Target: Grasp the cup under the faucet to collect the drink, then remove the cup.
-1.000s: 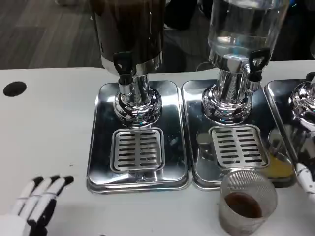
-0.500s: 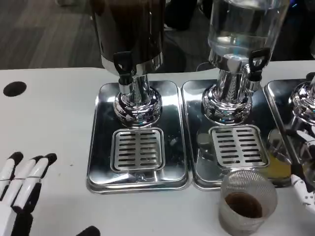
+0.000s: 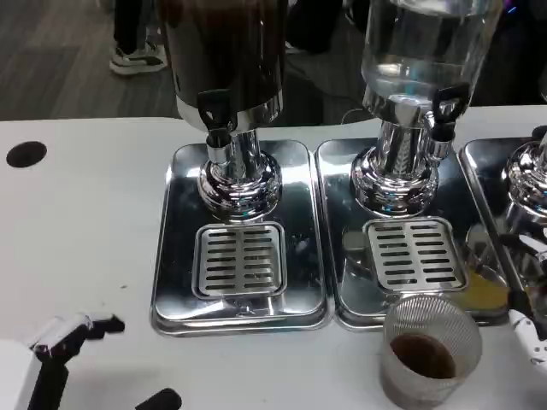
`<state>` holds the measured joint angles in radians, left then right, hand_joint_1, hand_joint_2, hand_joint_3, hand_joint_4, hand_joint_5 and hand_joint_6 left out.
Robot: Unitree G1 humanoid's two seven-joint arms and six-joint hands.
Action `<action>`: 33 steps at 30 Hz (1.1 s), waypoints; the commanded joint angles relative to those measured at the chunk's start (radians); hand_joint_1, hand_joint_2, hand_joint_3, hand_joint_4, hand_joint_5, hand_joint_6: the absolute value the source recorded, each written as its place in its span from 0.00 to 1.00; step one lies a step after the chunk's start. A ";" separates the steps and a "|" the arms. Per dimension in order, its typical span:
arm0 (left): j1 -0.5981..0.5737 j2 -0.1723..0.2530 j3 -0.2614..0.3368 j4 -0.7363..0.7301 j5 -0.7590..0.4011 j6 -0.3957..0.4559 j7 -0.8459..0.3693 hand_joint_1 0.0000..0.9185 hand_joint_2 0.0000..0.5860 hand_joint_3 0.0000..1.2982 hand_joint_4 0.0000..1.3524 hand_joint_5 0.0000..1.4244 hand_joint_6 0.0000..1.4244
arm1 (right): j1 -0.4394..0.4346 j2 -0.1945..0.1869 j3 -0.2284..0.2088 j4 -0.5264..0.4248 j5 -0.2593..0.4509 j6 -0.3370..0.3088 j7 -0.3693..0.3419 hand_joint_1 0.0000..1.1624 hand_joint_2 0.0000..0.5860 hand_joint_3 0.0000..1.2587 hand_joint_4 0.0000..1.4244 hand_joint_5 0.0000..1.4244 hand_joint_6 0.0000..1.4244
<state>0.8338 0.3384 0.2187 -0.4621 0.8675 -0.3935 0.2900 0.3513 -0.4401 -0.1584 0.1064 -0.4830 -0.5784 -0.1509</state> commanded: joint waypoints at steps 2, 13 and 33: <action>0.009 -0.007 -0.002 -0.021 -0.005 0.005 -0.018 0.00 0.16 0.43 0.40 0.43 0.43 | 0.016 -0.016 -0.015 -0.019 0.021 -0.024 -0.013 0.46 0.86 0.18 0.05 0.03 0.00; 0.007 -0.009 -0.006 -0.040 0.005 0.031 -0.058 0.00 0.09 0.09 0.00 0.04 0.23 | 0.020 -0.024 -0.026 -0.005 0.018 -0.050 -0.012 0.44 0.76 0.15 0.03 0.01 0.00; 0.028 -0.024 -0.009 -0.052 0.019 0.026 -0.047 0.00 0.11 0.08 0.00 0.02 0.21 | 0.033 -0.024 -0.033 -0.013 0.019 -0.069 -0.013 0.44 0.76 0.15 0.02 0.00 0.00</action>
<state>0.8530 0.3172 0.2127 -0.4997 0.8756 -0.3653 0.2405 0.3772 -0.4529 -0.1834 0.1091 -0.4726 -0.6300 -0.1510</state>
